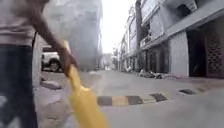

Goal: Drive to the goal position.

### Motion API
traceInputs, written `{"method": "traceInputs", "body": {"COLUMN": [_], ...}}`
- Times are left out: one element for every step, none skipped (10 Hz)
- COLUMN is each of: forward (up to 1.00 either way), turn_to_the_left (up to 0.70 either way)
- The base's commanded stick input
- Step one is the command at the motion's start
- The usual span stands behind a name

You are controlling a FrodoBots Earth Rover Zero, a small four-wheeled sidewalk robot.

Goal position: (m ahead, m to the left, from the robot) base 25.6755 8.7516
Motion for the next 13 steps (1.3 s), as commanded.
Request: {"method": "traceInputs", "body": {"forward": [1.0,1.0,1.0,1.0,1.0,1.0,1.0,1.0,1.0,1.0,1.0,1.0,1.0], "turn_to_the_left": [0.06,0.06,0.06,0.06,0.06,0.06,0.06,0.06,0.06,0.06,0.06,0.06,0.06]}}
